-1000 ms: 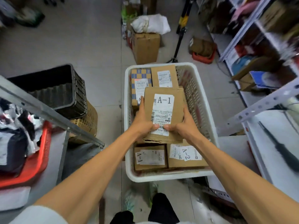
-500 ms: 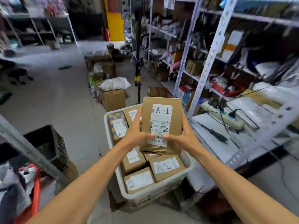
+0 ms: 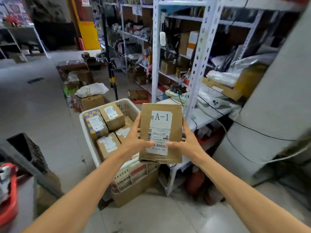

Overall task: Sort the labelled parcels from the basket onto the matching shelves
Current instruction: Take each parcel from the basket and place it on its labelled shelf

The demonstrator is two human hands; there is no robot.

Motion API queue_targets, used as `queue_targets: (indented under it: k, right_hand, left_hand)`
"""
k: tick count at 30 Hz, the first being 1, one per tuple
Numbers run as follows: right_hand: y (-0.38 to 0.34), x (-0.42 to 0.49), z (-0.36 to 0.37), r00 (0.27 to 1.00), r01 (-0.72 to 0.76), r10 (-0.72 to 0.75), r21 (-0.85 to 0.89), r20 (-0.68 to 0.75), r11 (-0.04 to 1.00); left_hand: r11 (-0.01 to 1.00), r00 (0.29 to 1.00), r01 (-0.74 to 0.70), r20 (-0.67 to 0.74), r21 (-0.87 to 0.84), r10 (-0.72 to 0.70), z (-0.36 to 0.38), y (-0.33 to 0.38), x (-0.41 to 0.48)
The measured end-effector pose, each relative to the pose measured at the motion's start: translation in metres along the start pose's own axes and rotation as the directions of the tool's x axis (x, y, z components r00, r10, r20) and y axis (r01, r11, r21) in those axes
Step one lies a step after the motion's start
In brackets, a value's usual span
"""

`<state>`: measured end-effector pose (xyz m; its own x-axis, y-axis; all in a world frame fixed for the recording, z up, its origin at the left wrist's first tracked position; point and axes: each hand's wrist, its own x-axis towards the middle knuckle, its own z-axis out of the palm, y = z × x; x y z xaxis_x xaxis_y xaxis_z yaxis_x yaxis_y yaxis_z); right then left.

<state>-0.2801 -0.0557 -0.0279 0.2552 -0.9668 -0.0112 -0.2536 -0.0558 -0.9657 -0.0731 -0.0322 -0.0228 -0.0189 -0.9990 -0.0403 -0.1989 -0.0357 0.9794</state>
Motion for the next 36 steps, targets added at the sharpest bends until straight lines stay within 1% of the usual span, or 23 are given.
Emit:
queue_targets:
  k: [5, 9, 12, 14, 16, 17, 19, 22, 23, 26, 31, 34, 36]
  right_hand:
    - [0.023, -0.071, -0.067, 0.983, -0.048, 0.051, 0.023, -0.179, 0.999]
    - [0.033, -0.122, -0.128, 0.928, -0.072, 0.076, 0.025, -0.365, 0.997]
    - [0.036, -0.162, -0.175, 0.860, -0.093, 0.099, 0.038, -0.501, 0.995]
    - [0.036, -0.191, -0.202, 0.793, -0.121, 0.124, 0.046, -0.596, 0.992]
    - [0.038, -0.220, -0.224, 0.707, -0.142, 0.129, 0.039, -0.696, 0.989]
    - [0.037, -0.238, -0.234, 0.660, -0.156, 0.128, 0.032, -0.740, 0.987]
    - [0.034, -0.265, -0.246, 0.593, -0.197, 0.144, 0.030, -0.792, 0.980]
    - [0.028, -0.322, -0.260, 0.387, -0.244, 0.173, 0.081, -0.906, 0.966]
    - [0.025, -0.342, -0.261, 0.316, -0.259, 0.179, 0.097, -0.932, 0.961]
    - [0.015, -0.395, -0.255, 0.120, -0.291, 0.177, 0.136, -0.977, 0.947]
    - [0.000, -0.468, -0.220, -0.187, -0.355, 0.148, 0.207, -0.971, 0.911]
    - [-0.008, -0.500, -0.189, -0.350, -0.382, 0.109, 0.248, -0.930, 0.890]
    - [-0.014, -0.517, -0.164, -0.457, -0.382, 0.082, 0.279, -0.885, 0.881]
  left_hand:
    - [1.000, 0.986, -0.021, 0.164, 0.007, 0.020, 0.085, 0.018, -0.011]
    - [0.997, 0.941, -0.071, 0.332, -0.014, 0.072, 0.163, 0.046, -0.010]
    - [0.992, 0.867, -0.116, 0.483, -0.046, 0.123, 0.223, 0.068, -0.010]
    - [0.988, 0.808, -0.143, 0.569, -0.064, 0.154, 0.263, 0.081, -0.010]
    - [0.986, 0.740, -0.144, 0.652, -0.086, 0.165, 0.301, 0.095, -0.012]
    - [0.986, 0.695, -0.134, 0.699, -0.102, 0.167, 0.322, 0.103, -0.016]
    - [0.978, 0.602, -0.130, 0.771, -0.163, 0.208, 0.353, 0.114, -0.023]
    - [0.971, 0.413, -0.145, 0.881, -0.188, 0.232, 0.414, 0.131, -0.045]
    - [0.971, 0.336, -0.139, 0.913, -0.197, 0.233, 0.433, 0.137, -0.057]
    - [0.969, 0.136, -0.111, 0.962, -0.223, 0.237, 0.480, 0.148, -0.095]
    - [0.971, -0.188, -0.052, 0.957, -0.232, 0.219, 0.522, 0.156, -0.166]
    - [0.970, -0.335, -0.024, 0.916, -0.243, 0.221, 0.537, 0.156, -0.209]
    - [0.965, -0.445, 0.002, 0.864, -0.262, 0.236, 0.542, 0.153, -0.240]
